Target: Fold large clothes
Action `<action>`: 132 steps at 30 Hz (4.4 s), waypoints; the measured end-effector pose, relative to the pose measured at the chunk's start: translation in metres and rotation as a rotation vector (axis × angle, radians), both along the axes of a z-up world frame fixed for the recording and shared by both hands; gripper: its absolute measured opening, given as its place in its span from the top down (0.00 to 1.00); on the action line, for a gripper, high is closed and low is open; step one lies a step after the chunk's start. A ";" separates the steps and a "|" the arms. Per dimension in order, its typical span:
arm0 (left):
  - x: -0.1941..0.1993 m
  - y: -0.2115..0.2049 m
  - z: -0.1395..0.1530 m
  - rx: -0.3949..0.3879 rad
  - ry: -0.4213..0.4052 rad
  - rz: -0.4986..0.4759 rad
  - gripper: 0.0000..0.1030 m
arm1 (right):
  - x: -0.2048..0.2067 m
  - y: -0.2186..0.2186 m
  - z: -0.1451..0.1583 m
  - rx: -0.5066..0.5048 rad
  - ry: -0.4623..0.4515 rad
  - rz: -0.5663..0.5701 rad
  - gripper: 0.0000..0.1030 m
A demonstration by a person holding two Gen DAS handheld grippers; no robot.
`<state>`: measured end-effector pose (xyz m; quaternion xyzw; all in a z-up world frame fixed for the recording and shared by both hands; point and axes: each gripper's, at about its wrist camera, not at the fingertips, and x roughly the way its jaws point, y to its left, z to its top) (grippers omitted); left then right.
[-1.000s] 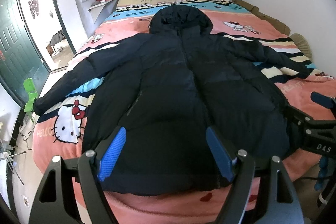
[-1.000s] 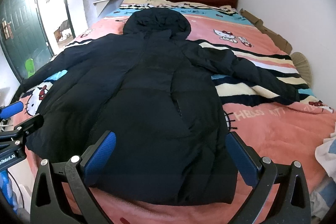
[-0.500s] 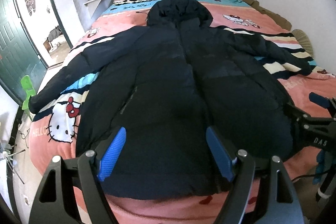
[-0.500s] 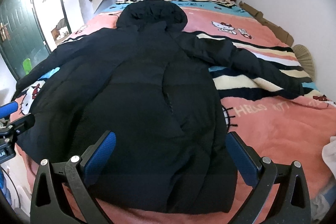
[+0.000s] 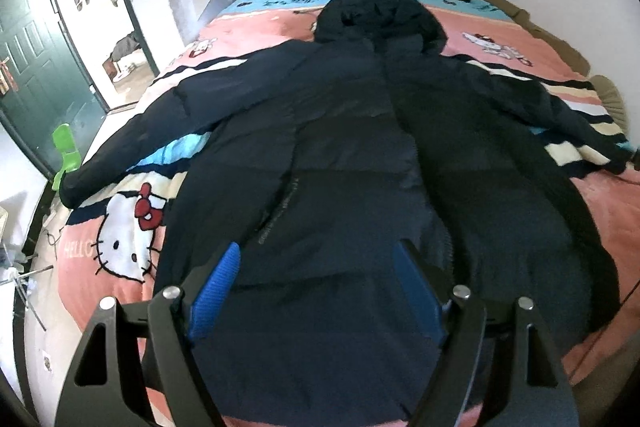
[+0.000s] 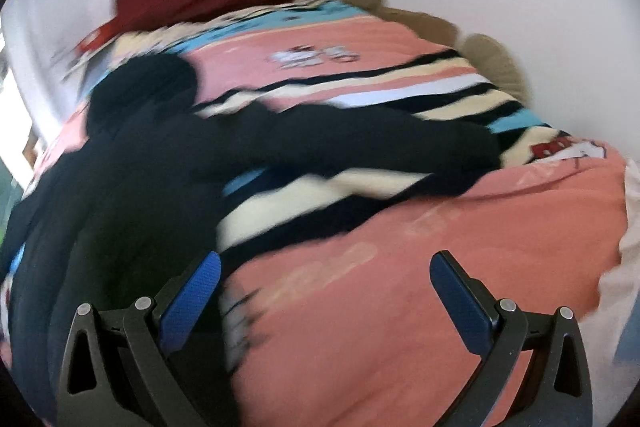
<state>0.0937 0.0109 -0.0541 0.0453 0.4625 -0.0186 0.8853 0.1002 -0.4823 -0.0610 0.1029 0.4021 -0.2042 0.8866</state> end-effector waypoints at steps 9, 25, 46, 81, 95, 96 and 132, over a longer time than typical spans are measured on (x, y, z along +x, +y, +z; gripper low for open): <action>0.022 0.005 -0.016 0.004 0.040 0.031 0.24 | 0.059 -0.172 -0.019 0.057 0.046 -0.272 0.01; 0.041 0.010 -0.036 0.010 0.077 0.055 0.24 | 0.086 -0.256 -0.099 0.331 0.084 -0.392 0.46; 0.040 0.042 -0.017 -0.067 -0.012 0.080 0.24 | 0.132 -0.128 0.057 0.223 -0.232 0.008 0.86; 0.009 0.205 -0.017 -0.191 -0.083 0.292 0.24 | 0.235 0.344 0.045 0.196 -0.100 0.730 0.87; -0.007 0.223 -0.011 -0.198 -0.075 0.294 0.24 | 0.215 0.414 -0.052 0.108 0.133 0.782 0.57; -0.011 0.224 -0.009 -0.201 -0.078 0.291 0.24 | 0.212 0.415 -0.049 0.106 0.128 0.779 0.46; 0.159 0.049 0.019 -0.054 -0.098 -0.010 0.24 | 0.172 0.163 0.025 -0.019 -0.011 0.399 0.41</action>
